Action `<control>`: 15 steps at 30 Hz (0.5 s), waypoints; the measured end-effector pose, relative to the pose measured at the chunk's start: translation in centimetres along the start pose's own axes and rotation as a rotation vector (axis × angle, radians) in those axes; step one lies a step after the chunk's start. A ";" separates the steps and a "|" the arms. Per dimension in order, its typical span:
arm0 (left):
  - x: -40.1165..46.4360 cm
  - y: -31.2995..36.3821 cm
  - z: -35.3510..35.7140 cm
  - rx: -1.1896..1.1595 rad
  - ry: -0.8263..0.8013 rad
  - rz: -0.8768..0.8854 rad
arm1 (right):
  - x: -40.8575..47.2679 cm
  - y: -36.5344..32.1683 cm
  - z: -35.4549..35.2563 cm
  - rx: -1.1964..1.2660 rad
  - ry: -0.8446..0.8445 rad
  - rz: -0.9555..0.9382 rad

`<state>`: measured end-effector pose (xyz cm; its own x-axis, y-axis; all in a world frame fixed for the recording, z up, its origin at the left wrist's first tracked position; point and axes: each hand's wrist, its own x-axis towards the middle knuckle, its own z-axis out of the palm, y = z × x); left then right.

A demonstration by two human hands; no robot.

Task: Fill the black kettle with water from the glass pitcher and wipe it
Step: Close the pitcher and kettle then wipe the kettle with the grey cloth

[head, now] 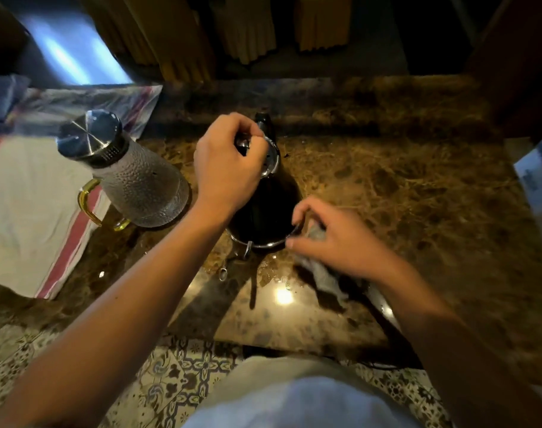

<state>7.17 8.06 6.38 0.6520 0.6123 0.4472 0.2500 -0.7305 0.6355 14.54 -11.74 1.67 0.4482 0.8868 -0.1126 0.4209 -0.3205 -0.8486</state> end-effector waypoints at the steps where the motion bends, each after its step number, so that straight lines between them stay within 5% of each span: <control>1: 0.2 0.1 -0.4 -0.001 -0.060 0.008 | -0.4 -0.3 0.9 -0.038 -0.061 -0.018; 5: 3.0 -0.2 -3.1 -0.049 -0.410 0.009 | -1.2 -1.2 4.7 -0.131 -0.127 -0.059; 15: 9.4 -5.2 -2.4 -0.045 -0.842 0.179 | -0.9 -3.7 9.1 -0.125 0.098 0.010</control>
<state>10.34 18.32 8.79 0.9970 0.0475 -0.0607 0.0752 -0.7709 0.6325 5.33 -8.34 0.22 0.5254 0.8484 -0.0645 0.5078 -0.3736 -0.7763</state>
